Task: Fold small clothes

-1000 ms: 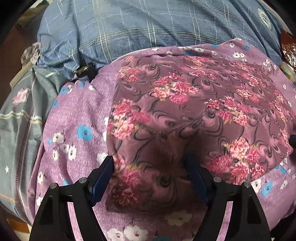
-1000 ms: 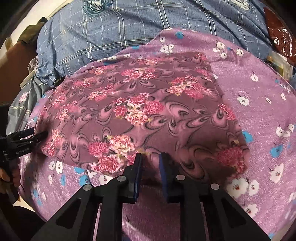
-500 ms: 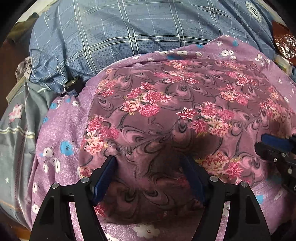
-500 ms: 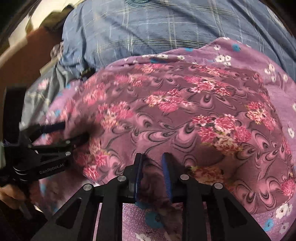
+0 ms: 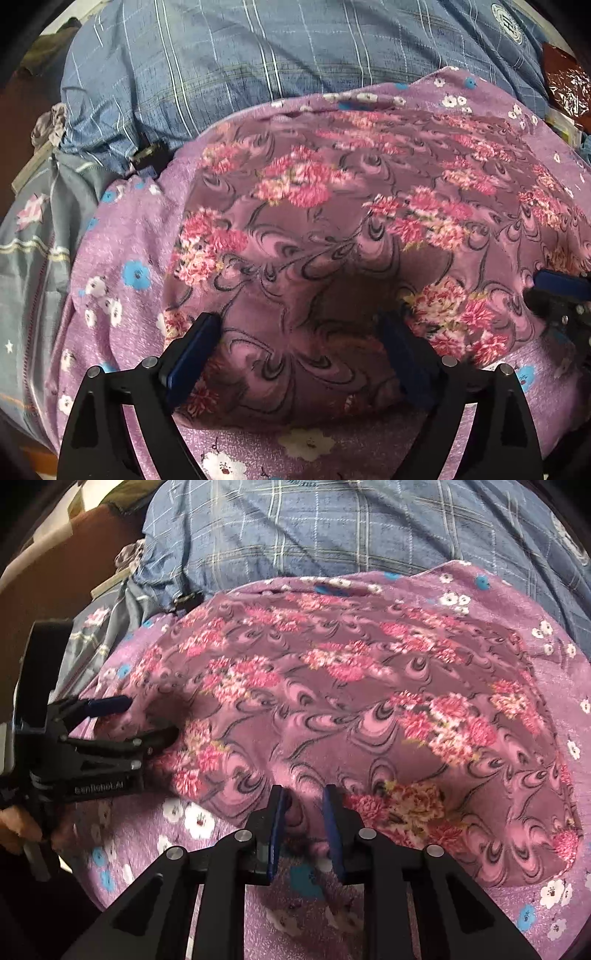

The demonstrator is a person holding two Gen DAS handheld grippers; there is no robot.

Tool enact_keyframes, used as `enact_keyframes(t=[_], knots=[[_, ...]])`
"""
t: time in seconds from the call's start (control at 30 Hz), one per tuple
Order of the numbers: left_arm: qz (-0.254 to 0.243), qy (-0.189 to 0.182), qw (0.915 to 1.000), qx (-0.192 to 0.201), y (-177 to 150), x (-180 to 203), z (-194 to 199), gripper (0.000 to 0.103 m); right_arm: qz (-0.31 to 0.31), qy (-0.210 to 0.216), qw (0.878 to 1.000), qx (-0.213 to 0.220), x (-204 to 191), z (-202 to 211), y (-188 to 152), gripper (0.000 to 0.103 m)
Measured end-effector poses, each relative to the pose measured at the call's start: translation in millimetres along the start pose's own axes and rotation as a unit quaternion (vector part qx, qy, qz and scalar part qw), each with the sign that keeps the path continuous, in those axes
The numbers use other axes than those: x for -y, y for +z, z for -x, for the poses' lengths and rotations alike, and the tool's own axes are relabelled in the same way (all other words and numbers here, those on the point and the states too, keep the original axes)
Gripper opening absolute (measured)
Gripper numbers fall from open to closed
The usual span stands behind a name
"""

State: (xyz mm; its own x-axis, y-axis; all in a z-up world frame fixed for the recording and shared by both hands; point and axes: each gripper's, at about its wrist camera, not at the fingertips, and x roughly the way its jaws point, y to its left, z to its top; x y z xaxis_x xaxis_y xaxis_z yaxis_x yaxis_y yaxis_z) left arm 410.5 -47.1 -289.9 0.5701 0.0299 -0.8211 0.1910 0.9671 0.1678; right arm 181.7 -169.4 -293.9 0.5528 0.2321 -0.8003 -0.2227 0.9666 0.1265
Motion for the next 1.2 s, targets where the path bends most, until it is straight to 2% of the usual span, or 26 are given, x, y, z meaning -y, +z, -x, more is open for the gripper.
enact_keyframes(t=[0.13,0.27,0.43,0.57,0.83,1.07,1.2], knots=[[0.012,-0.004,0.9985,0.053,6,5,23,0.086,0.001,-0.022,0.999,0.047,-6,15,11,0.024],[0.039,-0.01,0.9966,0.072,9,7,32,0.086,-0.006,-0.052,0.997,0.061,-3,20,18,0.023],[0.049,-0.021,0.9963,0.068,11,16,31,0.086,-0.001,-0.089,0.994,0.064,2,20,21,0.023],[0.043,-0.014,0.9964,0.071,13,20,31,0.086,-0.002,-0.107,0.992,0.073,9,25,22,0.023],[0.048,0.011,0.9963,0.07,7,31,30,0.086,-0.017,-0.117,0.99,0.075,26,29,20,0.023],[0.062,0.024,0.997,0.038,-4,40,13,0.086,-0.033,-0.125,0.99,0.062,39,24,18,0.023],[0.066,0.031,0.9966,0.038,-7,43,10,0.087,-0.039,-0.125,0.99,0.05,43,20,17,0.023]])
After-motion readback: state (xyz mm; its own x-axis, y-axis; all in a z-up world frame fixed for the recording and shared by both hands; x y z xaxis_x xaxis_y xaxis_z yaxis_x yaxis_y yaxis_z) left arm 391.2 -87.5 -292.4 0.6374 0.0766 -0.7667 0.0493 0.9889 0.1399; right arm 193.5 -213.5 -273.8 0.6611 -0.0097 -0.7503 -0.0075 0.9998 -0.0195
